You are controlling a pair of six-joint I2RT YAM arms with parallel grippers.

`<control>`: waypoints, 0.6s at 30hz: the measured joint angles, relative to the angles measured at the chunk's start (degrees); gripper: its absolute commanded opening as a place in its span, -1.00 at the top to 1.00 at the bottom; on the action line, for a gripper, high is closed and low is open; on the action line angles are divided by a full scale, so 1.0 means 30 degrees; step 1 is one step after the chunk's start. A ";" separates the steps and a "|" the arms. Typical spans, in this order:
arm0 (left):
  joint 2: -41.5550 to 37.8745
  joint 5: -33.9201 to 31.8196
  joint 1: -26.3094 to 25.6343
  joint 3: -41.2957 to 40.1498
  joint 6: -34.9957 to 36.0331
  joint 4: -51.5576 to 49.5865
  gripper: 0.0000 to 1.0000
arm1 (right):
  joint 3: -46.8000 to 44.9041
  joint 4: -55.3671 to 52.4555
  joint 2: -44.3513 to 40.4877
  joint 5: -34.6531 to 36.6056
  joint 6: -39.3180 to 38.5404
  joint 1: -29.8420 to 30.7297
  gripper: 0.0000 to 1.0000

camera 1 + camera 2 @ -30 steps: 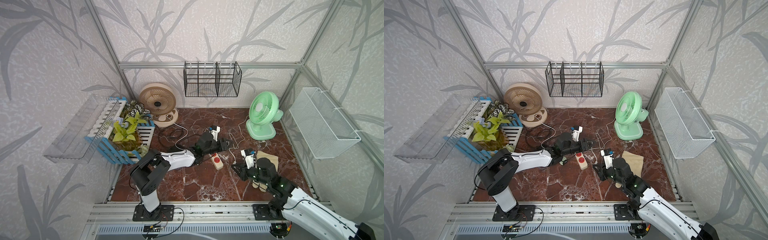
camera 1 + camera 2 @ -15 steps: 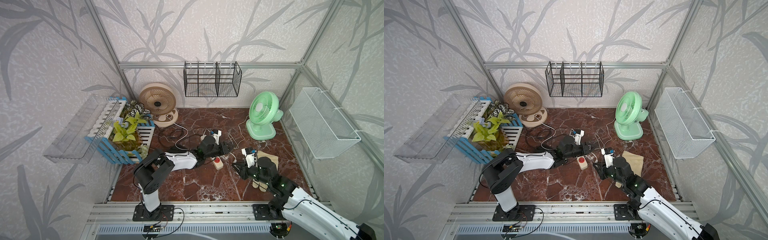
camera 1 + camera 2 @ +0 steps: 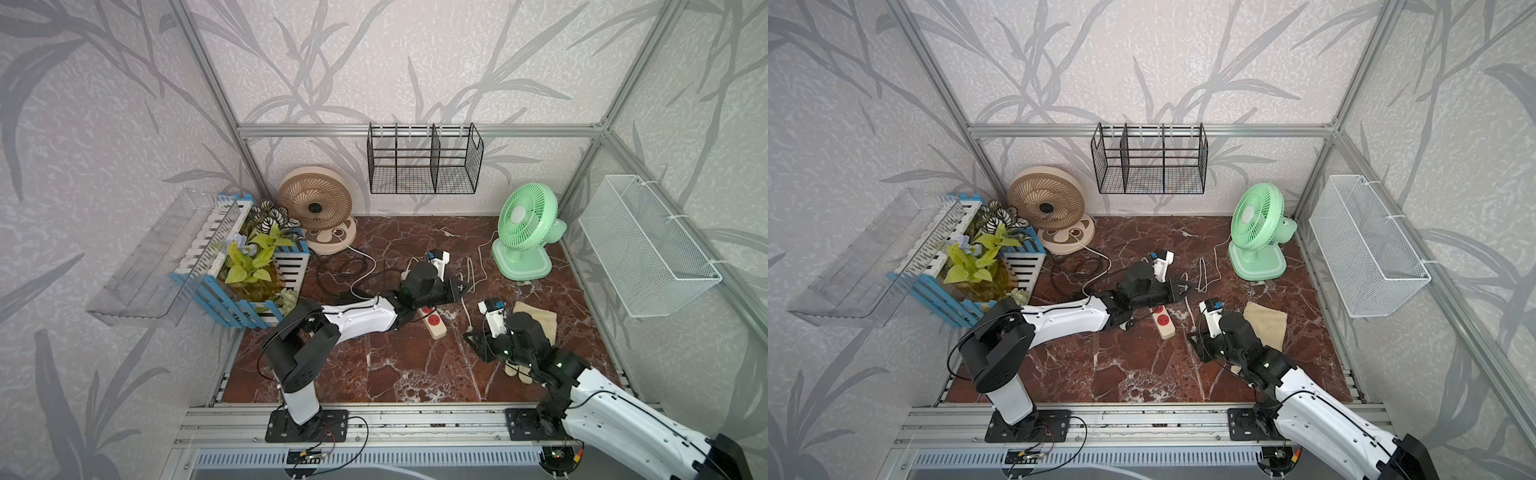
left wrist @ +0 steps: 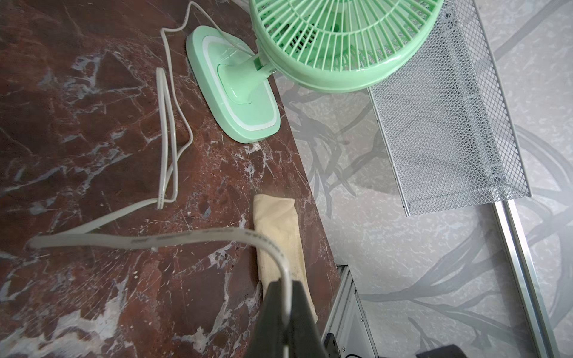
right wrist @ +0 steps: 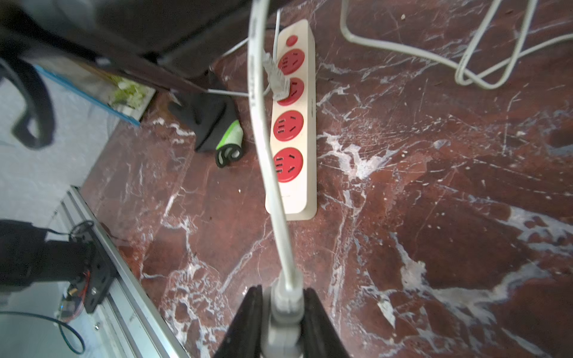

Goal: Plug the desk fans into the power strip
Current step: Pick up the plug from the center of the board.

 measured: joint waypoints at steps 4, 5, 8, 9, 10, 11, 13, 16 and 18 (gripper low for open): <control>-0.0051 0.0044 -0.0022 0.0168 0.0525 -0.0590 1.00 | 0.1115 -0.1224 0.0568 -0.0488 -0.0015 -0.0342 0.05; -0.0051 0.0066 -0.0022 0.0197 0.0627 -0.0765 1.00 | 0.1384 -0.1450 0.0663 -0.0772 -0.0007 -0.0517 0.01; -0.0051 0.0080 -0.0015 0.0342 0.0925 -0.1370 1.00 | 0.1923 -0.1865 0.0991 -0.1537 0.0240 -0.1166 0.01; -0.0051 0.0087 -0.0022 0.0415 0.1013 -0.1494 1.00 | 0.2047 -0.1982 0.1137 -0.1836 0.0393 -0.1421 0.01; -0.0066 0.0102 -0.0044 0.0437 0.1064 -0.1537 1.00 | 0.2171 -0.2142 0.1348 -0.2127 0.0517 -0.1683 0.01; -0.0066 0.0131 -0.0066 0.0452 0.1129 -0.1537 1.00 | 0.2302 -0.2317 0.1639 -0.2441 0.0605 -0.1982 0.02; -0.0066 0.0160 -0.0131 0.0488 0.1224 -0.1734 1.00 | 0.2535 -0.2499 0.2463 -0.3082 0.0845 -0.2543 0.04; -0.0066 0.0211 -0.0146 0.0576 0.1326 -0.1953 1.00 | 0.2659 -0.2448 0.3716 -0.4000 0.0874 -0.3104 0.06; -0.0066 0.0211 -0.0146 0.0663 0.1355 -0.2171 1.00 | 0.2659 -0.2390 0.4488 -0.4495 0.0940 -0.3235 0.15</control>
